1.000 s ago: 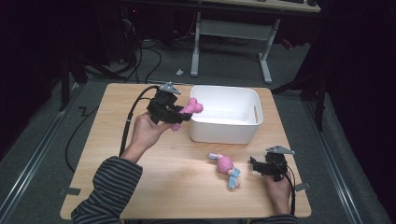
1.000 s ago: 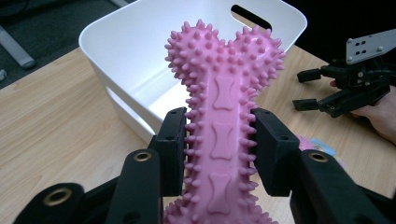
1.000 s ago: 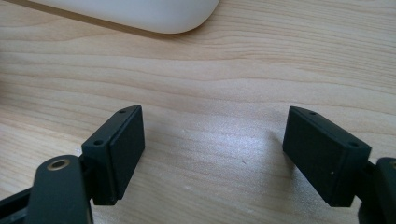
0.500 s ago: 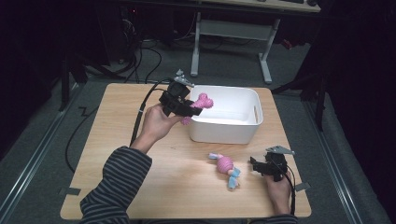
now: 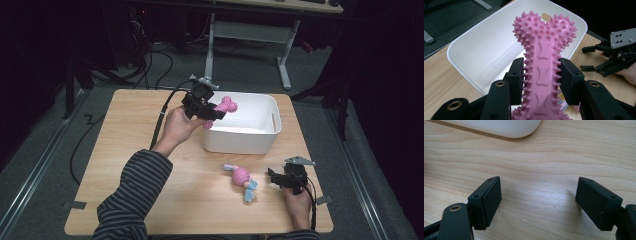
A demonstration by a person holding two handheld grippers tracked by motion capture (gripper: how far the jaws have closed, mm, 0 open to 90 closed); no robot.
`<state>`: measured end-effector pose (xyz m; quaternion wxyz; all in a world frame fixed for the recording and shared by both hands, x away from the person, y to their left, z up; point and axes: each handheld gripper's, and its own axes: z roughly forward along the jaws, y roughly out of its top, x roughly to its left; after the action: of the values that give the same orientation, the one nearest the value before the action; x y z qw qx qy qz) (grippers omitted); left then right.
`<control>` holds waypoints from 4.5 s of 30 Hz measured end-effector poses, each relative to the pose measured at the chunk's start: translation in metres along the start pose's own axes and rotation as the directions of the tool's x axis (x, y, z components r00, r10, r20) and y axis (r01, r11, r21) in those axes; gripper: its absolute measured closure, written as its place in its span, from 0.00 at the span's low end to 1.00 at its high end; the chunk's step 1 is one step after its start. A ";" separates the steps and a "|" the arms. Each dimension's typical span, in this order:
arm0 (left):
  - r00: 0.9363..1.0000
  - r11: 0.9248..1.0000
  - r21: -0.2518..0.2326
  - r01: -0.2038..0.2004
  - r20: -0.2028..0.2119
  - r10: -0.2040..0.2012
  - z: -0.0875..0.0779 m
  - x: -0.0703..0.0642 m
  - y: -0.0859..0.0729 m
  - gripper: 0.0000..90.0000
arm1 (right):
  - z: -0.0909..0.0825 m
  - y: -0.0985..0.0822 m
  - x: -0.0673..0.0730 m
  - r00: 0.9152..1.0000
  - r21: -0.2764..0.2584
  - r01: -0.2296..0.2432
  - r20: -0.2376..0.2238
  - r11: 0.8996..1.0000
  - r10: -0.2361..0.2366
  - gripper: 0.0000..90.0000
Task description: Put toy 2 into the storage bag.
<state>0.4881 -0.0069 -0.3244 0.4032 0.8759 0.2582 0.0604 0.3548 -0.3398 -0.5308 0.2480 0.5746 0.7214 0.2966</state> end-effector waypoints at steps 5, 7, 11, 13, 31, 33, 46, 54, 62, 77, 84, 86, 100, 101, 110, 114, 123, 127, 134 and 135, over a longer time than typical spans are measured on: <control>1.000 1.000 0.019 -0.004 0.003 0.004 0.013 0.000 0.005 0.65 | 0.000 0.000 0.000 1.000 0.000 -0.001 0.000 1.000 0.001 0.23; 1.000 1.000 0.027 0.010 0.014 -0.011 0.020 0.002 0.008 0.65 | 0.000 0.000 0.000 1.000 0.000 0.000 0.000 1.000 0.000 0.23; 1.000 0.998 0.055 0.018 0.011 -0.019 0.032 0.003 0.013 0.65 | 0.000 0.000 0.000 1.000 0.001 -0.002 -0.001 1.000 0.002 0.23; 1.000 0.998 0.069 0.000 0.004 -0.001 0.037 0.002 0.015 0.65 | 0.000 0.000 0.000 1.000 0.000 -0.002 -0.001 1.000 0.002 0.23; 1.000 0.996 0.089 -0.018 -0.019 0.020 0.085 -0.004 0.027 0.64 | 0.000 0.000 0.000 1.000 0.000 0.000 0.000 1.000 0.000 0.23; 0.999 0.995 0.095 -0.026 -0.022 0.028 0.089 -0.005 0.027 0.64 | 0.000 0.000 0.000 1.000 -0.001 0.002 -0.001 1.000 -0.002 0.23; 0.999 0.992 0.119 -0.036 -0.023 0.039 0.101 -0.008 0.023 0.64 | 0.000 0.000 0.000 1.000 0.001 0.004 -0.003 1.000 -0.004 0.23; 0.999 0.991 0.132 -0.021 -0.031 0.025 0.109 -0.005 0.017 0.64 | 0.000 0.000 0.000 1.000 0.000 0.005 -0.003 1.000 -0.005 0.23; 0.999 0.986 0.165 -0.022 -0.039 0.029 0.113 -0.005 0.015 0.64 | 0.000 0.000 0.000 1.000 0.002 0.007 -0.003 1.000 -0.007 0.23; 0.999 0.983 0.181 -0.008 -0.037 0.015 0.106 -0.010 0.017 0.45 | 0.000 0.001 0.000 1.000 0.004 0.010 -0.007 1.000 -0.010 0.23; 0.999 0.996 0.094 -0.013 -0.043 0.017 0.077 -0.012 0.017 0.44 | 0.000 0.001 0.001 1.000 0.001 0.010 -0.005 1.000 -0.010 0.23; 0.999 0.997 0.074 -0.008 -0.043 0.011 0.069 -0.012 0.014 0.45 | 0.000 0.000 0.001 1.000 0.000 0.008 -0.005 1.000 -0.008 0.24; 0.996 0.999 0.002 0.038 -0.078 -0.038 0.021 0.005 -0.017 0.44 | 0.001 0.000 0.001 1.000 -0.002 0.011 -0.009 1.000 -0.011 0.24; 0.996 0.999 0.004 0.034 -0.078 -0.034 0.018 0.005 -0.018 0.44 | 0.000 0.000 0.001 1.000 -0.001 0.009 -0.008 1.000 -0.009 0.24; 0.995 0.998 -0.037 0.049 -0.087 -0.052 -0.009 0.006 -0.040 0.42 | 0.000 0.000 0.001 1.000 -0.001 0.010 -0.007 1.000 -0.010 0.24; 0.994 0.998 -0.031 0.050 -0.094 -0.053 -0.017 0.005 -0.047 0.42 | 0.000 0.000 0.001 1.000 -0.001 0.010 -0.008 1.000 -0.010 0.24; 0.993 0.996 -0.064 0.064 -0.100 -0.071 -0.037 0.006 -0.070 0.42 | 0.000 0.000 0.002 1.000 0.000 0.014 -0.009 1.000 -0.014 0.24; 0.992 0.993 -0.088 0.078 -0.089 -0.086 -0.043 0.007 -0.080 0.41 | 0.000 0.000 0.002 1.000 0.000 0.013 -0.009 1.000 -0.013 0.24; 0.989 0.993 -0.091 0.072 -0.126 -0.083 -0.049 0.002 -0.096 0.40 | 0.000 0.000 0.002 1.000 0.000 0.013 -0.010 1.000 -0.013 0.24; 0.989 0.994 -0.089 0.068 -0.129 -0.079 -0.050 0.001 -0.098 0.40 | 0.000 0.000 0.002 1.000 0.000 0.014 -0.010 1.000 -0.014 0.24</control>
<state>0.4335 0.0808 -0.3637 0.4238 0.8420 0.3138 0.1141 0.3543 -0.3382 -0.5307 0.2465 0.5682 0.7264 0.2978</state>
